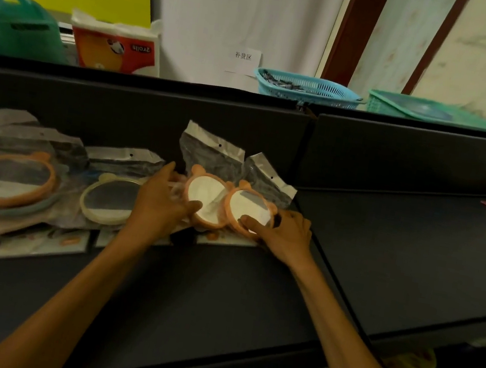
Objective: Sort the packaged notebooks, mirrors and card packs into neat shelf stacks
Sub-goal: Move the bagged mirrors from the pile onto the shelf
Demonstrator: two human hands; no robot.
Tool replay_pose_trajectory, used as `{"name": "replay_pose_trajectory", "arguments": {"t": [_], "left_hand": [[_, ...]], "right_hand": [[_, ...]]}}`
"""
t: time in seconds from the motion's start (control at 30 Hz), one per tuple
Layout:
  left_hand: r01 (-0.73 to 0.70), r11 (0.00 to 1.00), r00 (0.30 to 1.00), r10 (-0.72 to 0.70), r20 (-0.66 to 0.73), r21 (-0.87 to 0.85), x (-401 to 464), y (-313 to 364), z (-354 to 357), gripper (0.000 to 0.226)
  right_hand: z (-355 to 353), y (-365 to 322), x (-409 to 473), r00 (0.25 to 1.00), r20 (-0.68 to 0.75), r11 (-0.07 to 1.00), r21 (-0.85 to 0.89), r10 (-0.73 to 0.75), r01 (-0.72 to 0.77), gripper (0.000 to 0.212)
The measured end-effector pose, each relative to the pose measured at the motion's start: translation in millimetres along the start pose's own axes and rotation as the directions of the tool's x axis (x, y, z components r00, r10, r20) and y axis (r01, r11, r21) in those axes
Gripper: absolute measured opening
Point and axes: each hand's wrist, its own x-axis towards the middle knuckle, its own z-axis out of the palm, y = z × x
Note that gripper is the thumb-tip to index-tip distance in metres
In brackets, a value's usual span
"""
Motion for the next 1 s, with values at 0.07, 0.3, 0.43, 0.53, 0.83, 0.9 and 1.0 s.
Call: {"name": "replay_pose_trajectory", "arguments": {"t": [0.07,0.3,0.43,0.53,0.83,0.9,1.0], "left_hand": [[0.000,1.000,0.999,0.000,0.035,-0.018,-1,-3,-1,0.081],[-0.046,0.997,0.997,0.049,0.053,-0.069,-3,-7,0,0.051],[-0.057,0.989,0.996,0.065,0.055,-0.137,-3,-6,3,0.056],[-0.024,0.987,0.997,0.035,0.068,-0.162,-4,-8,3,0.067],[-0.063,0.988,0.992,0.077,0.098,-0.140,-7,-9,2,0.060],[-0.072,0.983,0.992,0.088,0.093,-0.171,-7,-10,2,0.057],[-0.078,0.975,0.991,0.098,0.087,-0.206,-7,-10,3,0.055]], "right_hand": [[1,1,1,1.000,0.001,0.999,0.020,-0.029,0.029,0.103],[3,1,-2,0.996,-0.014,0.975,0.207,-0.083,0.084,0.099],[4,2,0,0.999,-0.024,0.995,0.097,-0.022,0.024,0.107],[3,2,-4,0.998,-0.055,1.000,0.007,0.016,-0.016,0.096],[4,1,-11,0.994,-0.112,0.852,0.518,-0.014,0.070,0.068],[1,2,-14,0.992,-0.130,0.785,0.614,-0.010,0.088,0.063],[-8,5,-23,0.996,-0.091,0.651,0.756,0.007,0.064,0.054]]}}
